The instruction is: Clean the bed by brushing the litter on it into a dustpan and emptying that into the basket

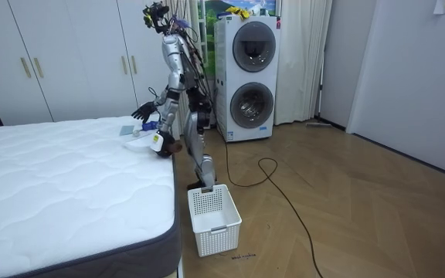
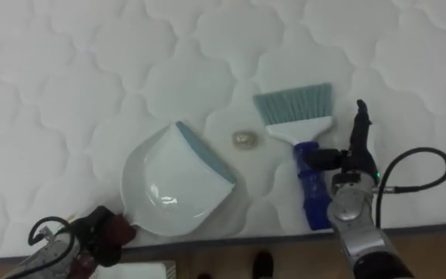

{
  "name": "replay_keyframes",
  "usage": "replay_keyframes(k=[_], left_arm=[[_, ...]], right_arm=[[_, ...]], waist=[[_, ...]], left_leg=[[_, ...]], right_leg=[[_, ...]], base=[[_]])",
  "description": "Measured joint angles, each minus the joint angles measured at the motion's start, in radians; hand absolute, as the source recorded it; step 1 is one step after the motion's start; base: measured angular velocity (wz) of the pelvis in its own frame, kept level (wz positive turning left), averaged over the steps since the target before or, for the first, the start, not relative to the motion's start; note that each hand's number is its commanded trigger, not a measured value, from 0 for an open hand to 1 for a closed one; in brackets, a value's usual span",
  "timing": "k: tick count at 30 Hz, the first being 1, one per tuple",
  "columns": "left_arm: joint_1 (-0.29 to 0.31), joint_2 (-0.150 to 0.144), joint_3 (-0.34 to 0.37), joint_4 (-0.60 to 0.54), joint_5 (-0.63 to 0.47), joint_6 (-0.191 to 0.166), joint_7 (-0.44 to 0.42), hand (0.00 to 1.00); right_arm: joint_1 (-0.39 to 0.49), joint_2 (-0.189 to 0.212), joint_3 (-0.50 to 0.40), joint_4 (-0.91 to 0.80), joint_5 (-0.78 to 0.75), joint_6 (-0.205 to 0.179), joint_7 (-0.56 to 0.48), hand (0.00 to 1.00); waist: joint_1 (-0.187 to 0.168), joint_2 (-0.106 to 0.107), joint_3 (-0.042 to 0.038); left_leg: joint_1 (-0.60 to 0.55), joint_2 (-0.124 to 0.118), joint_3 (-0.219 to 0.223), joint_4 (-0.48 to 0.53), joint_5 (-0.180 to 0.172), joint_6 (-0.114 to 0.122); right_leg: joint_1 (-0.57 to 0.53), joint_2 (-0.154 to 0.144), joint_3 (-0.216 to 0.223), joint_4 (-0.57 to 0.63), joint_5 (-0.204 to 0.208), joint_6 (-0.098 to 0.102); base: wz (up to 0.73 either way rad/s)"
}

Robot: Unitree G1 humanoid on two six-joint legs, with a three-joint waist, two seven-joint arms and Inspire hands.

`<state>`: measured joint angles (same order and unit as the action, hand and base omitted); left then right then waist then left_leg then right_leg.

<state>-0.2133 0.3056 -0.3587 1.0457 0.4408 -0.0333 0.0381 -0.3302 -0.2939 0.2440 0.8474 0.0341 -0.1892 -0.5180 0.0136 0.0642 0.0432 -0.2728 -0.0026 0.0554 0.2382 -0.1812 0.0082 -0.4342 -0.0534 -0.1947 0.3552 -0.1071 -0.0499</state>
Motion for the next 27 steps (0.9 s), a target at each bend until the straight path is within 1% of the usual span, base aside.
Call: replay_keyframes(k=[1, 3, 4, 8, 10, 12, 15, 17, 19, 20, 21, 22, 23, 24, 27], left_arm=[[0.000, 0.000, -0.006, -0.001, 0.001, 0.000, 0.000, 1.00], [-0.005, 0.000, -0.019, -0.003, 0.002, 0.004, 0.000, 1.00], [-0.007, 0.000, -0.021, -0.001, 0.002, 0.006, -0.002, 1.00], [-0.001, -0.001, -0.029, 0.003, 0.007, 0.029, -0.008, 1.00], [0.007, -0.002, -0.029, 0.005, 0.009, 0.035, -0.007, 1.00], [0.014, -0.010, -0.028, 0.008, 0.014, 0.041, -0.004, 1.00], [0.040, -0.017, -0.029, 0.018, 0.012, 0.048, -0.003, 1.00], [0.049, -0.021, -0.028, 0.029, 0.011, 0.049, -0.003, 1.00], [0.060, -0.022, -0.028, 0.029, 0.011, 0.047, -0.003, 1.00], [0.065, -0.022, -0.028, 0.030, 0.011, 0.047, -0.003, 1.00], [0.071, -0.022, -0.028, 0.030, 0.012, 0.047, -0.003, 1.00], [0.073, -0.022, -0.029, 0.030, 0.012, 0.047, -0.003, 1.00], [0.076, -0.022, -0.029, 0.033, 0.012, 0.047, -0.003, 1.00], [0.076, -0.022, -0.029, 0.035, 0.012, 0.047, -0.002, 1.00], [0.077, -0.022, -0.032, 0.036, 0.012, 0.049, -0.002, 1.00]], right_arm=[[-0.010, 0.002, 0.002, -0.007, 0.001, 0.000, 0.005, 0.00], [-0.019, 0.003, 0.013, -0.046, 0.001, 0.000, 0.016, 0.00], [-0.024, 0.006, 0.015, -0.047, 0.001, 0.000, 0.020, 0.00], [-0.031, 0.035, 0.020, -0.049, -0.006, 0.009, 0.053, 0.00], [-0.031, 0.042, 0.019, -0.057, -0.006, 0.016, 0.059, 0.00], [-0.031, 0.043, 0.019, -0.063, -0.008, 0.017, 0.069, 0.00], [-0.031, 0.044, 0.018, -0.073, -0.009, 0.017, 0.082, 0.00], [-0.031, 0.045, 0.018, -0.079, -0.009, 0.017, 0.087, 0.00], [-0.030, 0.045, 0.018, -0.080, -0.009, 0.017, 0.096, 0.00], [-0.030, 0.045, 0.018, -0.083, -0.010, 0.017, 0.100, 0.00], [-0.029, 0.045, 0.018, -0.083, -0.025, 0.017, 0.107, 0.00], [-0.028, 0.045, 0.018, -0.083, -0.036, 0.016, 0.109, 0.00], [-0.024, 0.045, 0.019, -0.083, -0.045, 0.016, 0.117, 0.00], [-0.021, 0.045, 0.019, -0.083, -0.048, 0.016, 0.120, 0.00], [-0.004, 0.044, 0.019, -0.082, -0.048, 0.016, 0.125, 0.00]], waist=[[0.001, 0.000, -0.0002], [0.002, 0.000, -0.0003], [0.001, 0.000, -0.0003], [-0.007, -0.001, -0.0003], [-0.010, 0.000, -0.0003], [-0.010, 0.000, -0.0006], [-0.011, 0.000, -0.0009], [-0.012, 0.001, -0.0015], [-0.012, 0.004, -0.0042], [-0.012, 0.007, -0.0073], [-0.013, 0.010, -0.0134], [-0.013, 0.011, -0.0165], [-0.014, 0.014, -0.0234], [-0.015, 0.015, -0.0251], [-0.020, 0.015, -0.0250]], left_leg=[[0.005, -0.002, 0.002, -0.001, 0.000, 0.000], [0.009, -0.005, 0.028, -0.001, 0.001, 0.001], [0.010, -0.007, 0.030, -0.002, 0.001, 0.002], [0.032, -0.011, 0.053, -0.002, 0.001, 0.004], [0.034, -0.014, 0.056, -0.002, 0.003, 0.010], [0.037, -0.017, 0.058, -0.002, 0.009, 0.020], [0.041, -0.018, 0.056, -0.001, 0.013, 0.028], [0.040, -0.017, 0.057, 0.000, 0.014, 0.027], [0.040, -0.016, 0.057, 0.000, 0.015, 0.027], [0.040, -0.015, 0.057, 0.000, 0.016, 0.026], [0.039, -0.014, 0.057, 0.000, 0.016, 0.024], [0.040, -0.013, 0.057, 0.000, 0.017, 0.024], [0.041, -0.013, 0.057, 0.000, 0.017, 0.024], [0.043, -0.013, 0.058, 0.000, 0.017, 0.024], [0.050, -0.013, 0.059, -0.001, 0.017, 0.024]], right_leg=[[0.001, -0.003, -0.001, 0.007, 0.000, 0.000], [0.004, -0.010, -0.004, 0.008, -0.001, 0.001], [0.005, -0.012, -0.004, 0.008, -0.001, 0.002], [0.026, -0.018, 0.000, 0.008, -0.003, 0.005], [0.030, -0.021, 0.002, 0.008, -0.007, 0.005], [0.032, -0.023, 0.004, 0.010, -0.013, 0.004], [0.031, -0.024, 0.006, 0.024, -0.015, -0.001], [0.030, -0.024, 0.006, 0.023, -0.017, -0.003], [0.032, -0.024, 0.004, 0.024, -0.016, -0.005], [0.032, -0.023, 0.002, 0.026, -0.014, -0.007], [0.032, -0.023, -0.001, 0.025, -0.011, -0.009], [0.033, -0.023, -0.001, 0.025, -0.011, -0.009], [0.035, -0.023, -0.003, 0.025, -0.011, -0.009], [0.036, -0.023, -0.003, 0.025, -0.011, -0.009], [0.042, -0.023, -0.002, 0.024, -0.011, -0.009]], base=[[0.00], [-0.02], [-0.04], [0.00], [0.03], [0.04], [0.05], [0.06], [0.05], [0.00], [0.00], [0.00], [0.00], [0.00], [0.00]])
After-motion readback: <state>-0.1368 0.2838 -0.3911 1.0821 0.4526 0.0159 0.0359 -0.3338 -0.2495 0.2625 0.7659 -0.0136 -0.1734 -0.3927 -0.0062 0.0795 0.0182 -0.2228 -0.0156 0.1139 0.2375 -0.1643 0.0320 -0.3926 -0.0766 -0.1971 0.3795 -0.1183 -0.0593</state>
